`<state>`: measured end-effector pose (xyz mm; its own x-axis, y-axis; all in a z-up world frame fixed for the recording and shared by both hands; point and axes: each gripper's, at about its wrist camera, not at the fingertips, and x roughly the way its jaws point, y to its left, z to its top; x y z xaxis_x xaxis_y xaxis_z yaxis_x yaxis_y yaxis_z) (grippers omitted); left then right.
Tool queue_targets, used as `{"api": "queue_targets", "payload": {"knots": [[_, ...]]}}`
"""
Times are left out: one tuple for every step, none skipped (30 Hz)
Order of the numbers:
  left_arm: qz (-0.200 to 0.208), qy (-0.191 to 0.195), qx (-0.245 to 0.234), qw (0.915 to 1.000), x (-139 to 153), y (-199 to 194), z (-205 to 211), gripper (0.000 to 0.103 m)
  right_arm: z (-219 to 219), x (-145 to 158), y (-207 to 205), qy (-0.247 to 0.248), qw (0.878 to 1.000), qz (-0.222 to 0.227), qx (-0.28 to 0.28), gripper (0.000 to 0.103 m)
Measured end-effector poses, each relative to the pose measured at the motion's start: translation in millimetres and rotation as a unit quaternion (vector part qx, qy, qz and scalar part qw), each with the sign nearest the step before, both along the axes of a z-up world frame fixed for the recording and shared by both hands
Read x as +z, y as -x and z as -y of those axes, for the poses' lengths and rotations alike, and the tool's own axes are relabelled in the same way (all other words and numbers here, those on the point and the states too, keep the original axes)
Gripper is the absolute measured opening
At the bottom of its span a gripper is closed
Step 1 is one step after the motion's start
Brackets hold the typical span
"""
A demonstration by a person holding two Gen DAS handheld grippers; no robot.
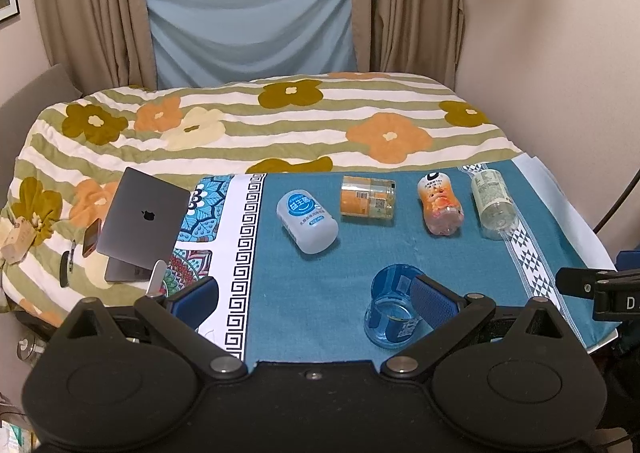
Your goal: Flip cup upright
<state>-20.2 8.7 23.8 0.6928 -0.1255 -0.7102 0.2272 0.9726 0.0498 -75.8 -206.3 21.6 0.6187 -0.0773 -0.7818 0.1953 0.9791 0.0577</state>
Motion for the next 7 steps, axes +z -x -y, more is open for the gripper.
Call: {"api": "queue_targets", "payload": {"knots": [[0.002, -0.001, 0.0, 1.0, 0.4, 0.8, 0.0, 0.103, 0.0, 0.0, 0.0, 0.0, 1.0, 0.0, 0.0, 0.103], [0.004, -0.003, 0.0, 1.0, 0.6, 1.2, 0.5, 0.103, -0.1, 0.0, 0.0, 0.0, 1.0, -0.001, 0.0, 0.103], [0.006, -0.002, -0.002, 1.0, 0.9, 1.5, 0.6, 0.103, -0.2, 0.1, 0.0, 0.001, 1.0, 0.0, 0.0, 0.103], [0.006, -0.002, -0.003, 1.0, 0.6, 1.5, 1.2, 0.103, -0.2, 0.1, 0.0, 0.001, 1.0, 0.0, 0.0, 0.103], [0.007, -0.001, -0.003, 1.0, 0.6, 1.5, 1.4, 0.103, -0.2, 0.1, 0.0, 0.001, 1.0, 0.0, 0.0, 0.103], [0.007, 0.0, -0.004, 1.0, 0.7, 1.6, 1.5, 0.103, 0.3, 0.2, 0.1, 0.001, 1.0, 0.0, 0.0, 0.103], [0.007, 0.0, -0.005, 1.0, 0.6, 1.7, 2.3, 0.103, 0.2, 0.1, 0.0, 0.001, 1.0, 0.0, 0.0, 0.103]]}}
